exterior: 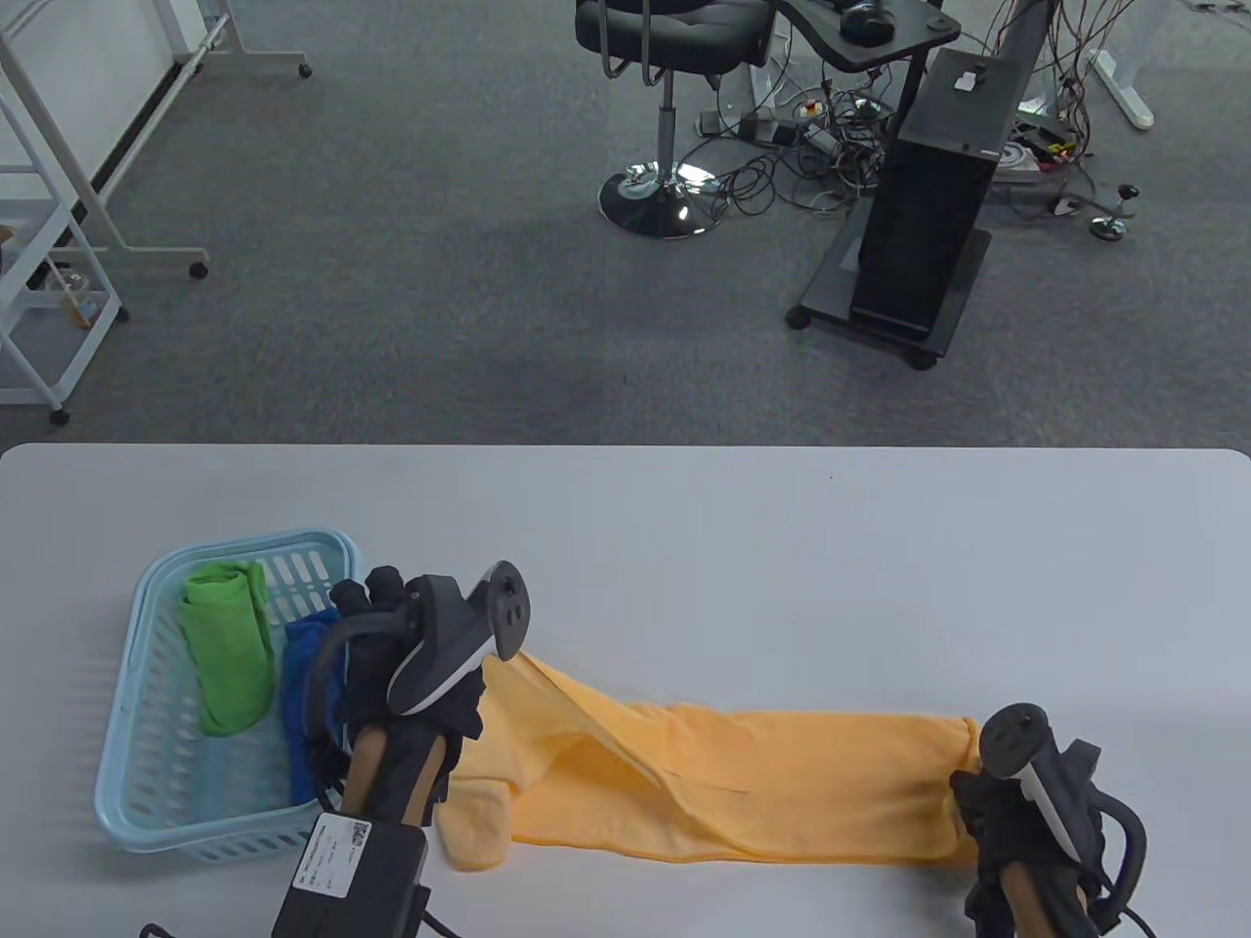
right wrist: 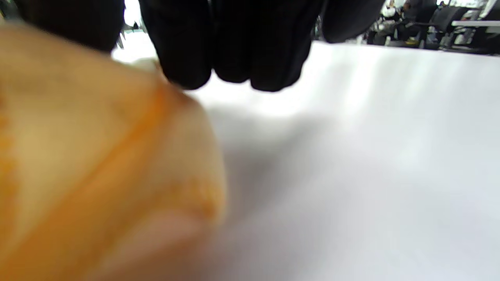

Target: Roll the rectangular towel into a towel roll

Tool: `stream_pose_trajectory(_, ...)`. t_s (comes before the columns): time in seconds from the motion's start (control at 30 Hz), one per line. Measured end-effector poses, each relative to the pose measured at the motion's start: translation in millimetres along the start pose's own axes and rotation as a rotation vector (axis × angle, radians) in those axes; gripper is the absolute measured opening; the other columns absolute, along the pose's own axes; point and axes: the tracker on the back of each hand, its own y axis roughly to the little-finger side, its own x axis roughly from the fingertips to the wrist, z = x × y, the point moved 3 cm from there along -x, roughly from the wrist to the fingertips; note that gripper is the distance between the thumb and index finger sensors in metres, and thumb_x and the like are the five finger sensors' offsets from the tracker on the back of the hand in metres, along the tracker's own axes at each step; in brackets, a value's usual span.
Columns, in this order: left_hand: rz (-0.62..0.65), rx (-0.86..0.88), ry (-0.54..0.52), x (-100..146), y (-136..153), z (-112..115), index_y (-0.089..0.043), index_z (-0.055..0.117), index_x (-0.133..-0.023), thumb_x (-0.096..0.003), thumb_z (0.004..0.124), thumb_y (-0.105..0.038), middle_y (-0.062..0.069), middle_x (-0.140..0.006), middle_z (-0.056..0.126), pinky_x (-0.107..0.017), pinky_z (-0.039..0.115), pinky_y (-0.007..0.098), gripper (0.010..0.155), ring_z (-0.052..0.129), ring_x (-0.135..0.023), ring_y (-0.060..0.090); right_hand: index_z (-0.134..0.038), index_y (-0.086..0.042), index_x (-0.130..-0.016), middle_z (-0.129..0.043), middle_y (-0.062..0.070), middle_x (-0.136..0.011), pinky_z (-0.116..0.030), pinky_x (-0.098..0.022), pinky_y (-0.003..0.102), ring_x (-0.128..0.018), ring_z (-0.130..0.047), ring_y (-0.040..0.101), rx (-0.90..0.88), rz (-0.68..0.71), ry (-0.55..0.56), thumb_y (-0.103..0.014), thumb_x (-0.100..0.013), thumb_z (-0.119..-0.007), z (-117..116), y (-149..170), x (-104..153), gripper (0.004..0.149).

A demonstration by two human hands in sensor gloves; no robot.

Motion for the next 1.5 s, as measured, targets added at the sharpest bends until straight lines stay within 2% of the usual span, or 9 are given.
stream_pose_trajectory(0.13, -0.015, -0.022, -0.028, 0.3, 5.7, -5.1, -0.035, 0.089, -0.086, -0.0399, 0.083, -0.034, 0.005, -0.067, 0.098, -0.072, 0.050, 0.067, 0.047, 0.078, -0.094, 0.034, -0.073, -0.026, -0.091, -0.055, 0.010, -0.100, -0.046, -0.070, 0.061, -0.088, -0.067, 0.033, -0.076, 0.256, 0.014, -0.030, -0.034, -0.078, 16.0, -24.8, 14.3, 0.057)
stream_pose_trajectory(0.3, -0.011, -0.019, -0.033, -1.7, 6.5, -4.2, -0.038, 0.085, -0.081, -0.0373, 0.087, -0.037, 0.005, -0.059, 0.098, -0.072, 0.053, 0.066, 0.043, 0.084, -0.089, 0.030, -0.066, -0.033, -0.093, -0.038, 0.006, -0.106, -0.039, -0.073, 0.062, -0.095, -0.053, 0.033, 0.204, 0.361, -0.190, -0.020, -0.036, -0.077, 5.8, -44.1, 18.9, 0.060)
stream_pose_trajectory(0.57, 0.021, -0.032, -0.036, -0.3, 2.6, -2.8, -0.033, 0.091, -0.072, -0.0325, 0.089, -0.044, 0.003, -0.053, 0.097, -0.071, 0.055, 0.065, 0.041, 0.087, -0.083, 0.028, -0.043, -0.041, -0.098, -0.019, 0.003, -0.105, -0.032, -0.074, 0.061, -0.098, -0.039, 0.033, 0.555, 0.444, -0.257, -0.036, -0.028, -0.087, -27.7, -47.5, 26.9, 0.083)
stream_pose_trajectory(0.67, 0.017, -0.022, -0.044, 0.4, 5.9, -3.8, -0.031, 0.098, -0.065, -0.0291, 0.088, -0.049, 0.003, -0.047, 0.096, -0.071, 0.055, 0.065, 0.041, 0.090, -0.076, 0.027, -0.084, -0.029, -0.070, -0.052, 0.002, -0.096, -0.038, -0.072, 0.061, -0.092, -0.056, 0.031, 0.462, 0.455, -0.068, -0.032, -0.024, -0.087, -19.2, -53.8, 24.8, 0.046)
stream_pose_trajectory(0.8, 0.054, 0.172, -0.112, 2.3, 19.2, -13.9, -0.027, 0.105, -0.055, -0.0291, 0.076, -0.054, 0.005, -0.040, 0.097, -0.069, 0.058, 0.066, 0.047, 0.093, -0.071, 0.028, -0.084, -0.028, -0.071, -0.060, 0.000, -0.094, -0.040, -0.072, 0.062, -0.091, -0.061, 0.029, 0.277, 0.378, -0.085, -0.033, -0.026, -0.085, 14.4, -52.5, 15.1, 0.045)
stream_pose_trajectory(1.13, 0.051, 0.391, -0.001, -0.5, 37.2, -22.1, -0.024, 0.075, -0.093, -0.0469, 0.065, -0.036, 0.010, -0.081, 0.086, -0.070, 0.049, 0.071, 0.049, 0.073, -0.097, 0.039, -0.082, -0.026, -0.074, -0.080, 0.010, -0.088, -0.048, -0.068, 0.067, -0.082, -0.084, 0.033, -0.153, 0.140, -0.125, -0.035, -0.032, -0.078, 82.6, -52.0, -5.7, 0.043)
stream_pose_trajectory(1.23, 0.021, 0.396, -0.042, -2.5, 41.9, -24.4, -0.021, 0.071, -0.094, -0.0458, 0.073, -0.030, 0.010, -0.077, 0.084, -0.072, 0.044, 0.071, 0.049, 0.066, -0.099, 0.040, -0.080, -0.026, -0.077, -0.087, 0.008, -0.079, -0.046, -0.067, 0.070, -0.073, -0.092, 0.030, -0.094, 0.094, -0.150, -0.033, -0.033, -0.079, 86.2, -54.7, -13.0, 0.045)
stream_pose_trajectory(1.43, -0.049, 0.368, -0.074, -5.6, 57.3, -21.6, -0.032, 0.079, -0.083, -0.0399, 0.086, -0.033, 0.010, -0.062, 0.094, -0.070, 0.054, 0.068, 0.043, 0.081, -0.092, 0.035, -0.079, -0.023, -0.076, -0.091, 0.005, -0.064, -0.052, -0.067, 0.065, -0.058, -0.096, 0.025, 0.039, 0.095, -0.004, -0.028, -0.030, -0.083, 92.8, -60.2, -29.2, 0.047)
stream_pose_trajectory(1.5, -0.063, 0.350, -0.031, -8.0, 61.1, -19.4, -0.033, 0.084, -0.079, -0.0380, 0.089, -0.035, 0.009, -0.060, 0.096, -0.070, 0.054, 0.067, 0.041, 0.081, -0.092, 0.035, -0.073, -0.025, -0.084, -0.088, 0.002, -0.066, -0.052, -0.068, 0.064, -0.062, -0.093, 0.025, 0.170, 0.102, 0.055, -0.026, -0.031, -0.082, 95.5, -60.1, -35.9, 0.054)
